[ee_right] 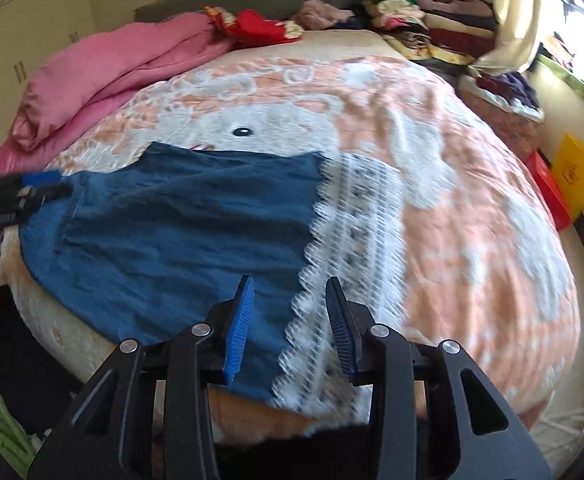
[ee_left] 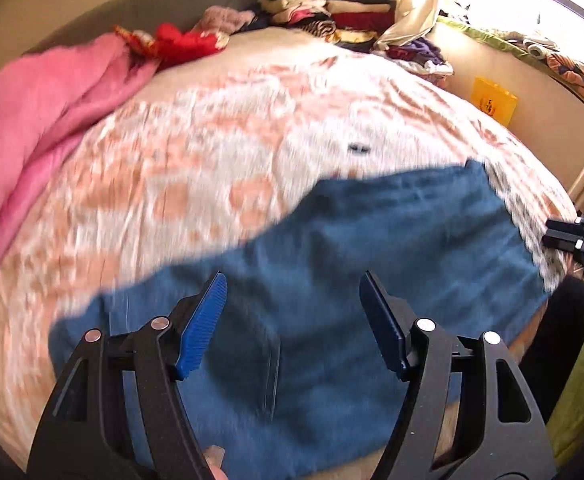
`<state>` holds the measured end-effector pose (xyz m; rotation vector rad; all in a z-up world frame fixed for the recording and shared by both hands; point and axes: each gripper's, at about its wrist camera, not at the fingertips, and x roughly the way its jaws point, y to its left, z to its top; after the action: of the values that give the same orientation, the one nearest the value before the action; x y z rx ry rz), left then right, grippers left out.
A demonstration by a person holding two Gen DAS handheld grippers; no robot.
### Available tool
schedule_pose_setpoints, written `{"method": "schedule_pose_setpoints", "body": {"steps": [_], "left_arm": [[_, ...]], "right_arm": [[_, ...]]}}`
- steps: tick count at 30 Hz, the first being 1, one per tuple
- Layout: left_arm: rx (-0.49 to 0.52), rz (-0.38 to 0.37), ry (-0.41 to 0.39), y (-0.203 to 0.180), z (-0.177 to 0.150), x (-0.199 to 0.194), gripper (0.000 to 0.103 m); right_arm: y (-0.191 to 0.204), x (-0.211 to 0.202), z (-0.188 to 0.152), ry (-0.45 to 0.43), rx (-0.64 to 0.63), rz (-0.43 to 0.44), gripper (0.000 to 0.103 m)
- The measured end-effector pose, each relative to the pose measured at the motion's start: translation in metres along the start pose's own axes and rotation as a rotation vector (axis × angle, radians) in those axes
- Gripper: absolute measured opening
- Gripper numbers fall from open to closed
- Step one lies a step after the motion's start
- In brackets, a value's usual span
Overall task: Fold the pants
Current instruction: 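Grasp the lace hem again with the right gripper and lift it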
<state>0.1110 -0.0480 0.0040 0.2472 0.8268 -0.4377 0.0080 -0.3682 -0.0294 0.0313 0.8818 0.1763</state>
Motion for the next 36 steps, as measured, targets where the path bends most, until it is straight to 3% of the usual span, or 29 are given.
{"method": "schedule_pose_setpoints", "body": {"steps": [6,9,15,16,17,19,20,25,30,36], "left_arm": [[0.015,-0.054,0.032,-0.009,0.040,0.039,0.061],[0.026,-0.075,0.068,-0.012,0.051,0.065,0.061],[0.003,-0.136,0.157,-0.011,0.056,0.113,0.061],[-0.019,-0.165,0.176,-0.010,0.055,0.121,0.053],[-0.031,-0.189,0.187,-0.011,0.054,0.125,0.031],[-0.027,-0.223,0.176,-0.017,0.052,0.125,0.010],[-0.010,-0.220,0.159,-0.020,0.053,0.121,0.004],[-0.045,-0.219,0.031,-0.010,0.063,0.096,0.001],[-0.003,-0.158,0.105,-0.017,0.052,0.125,0.001],[-0.028,-0.175,0.074,-0.009,0.050,0.114,0.005]], "right_arm": [[0.001,0.022,0.010,0.030,0.000,-0.001,0.043],[-0.008,0.032,0.006,0.063,0.026,-0.026,0.043],[-0.021,0.037,-0.004,0.068,0.093,0.010,0.044],[-0.021,0.036,-0.004,0.068,0.097,0.014,0.044],[-0.022,0.037,-0.004,0.068,0.102,0.017,0.044],[-0.023,0.037,-0.005,0.069,0.107,0.023,0.044],[-0.023,0.037,-0.005,0.070,0.111,0.025,0.044],[-0.025,0.037,-0.006,0.070,0.123,0.035,0.044],[-0.026,0.040,-0.005,0.077,0.121,0.032,0.044],[-0.052,0.025,0.013,0.001,0.206,0.044,0.044]]}}
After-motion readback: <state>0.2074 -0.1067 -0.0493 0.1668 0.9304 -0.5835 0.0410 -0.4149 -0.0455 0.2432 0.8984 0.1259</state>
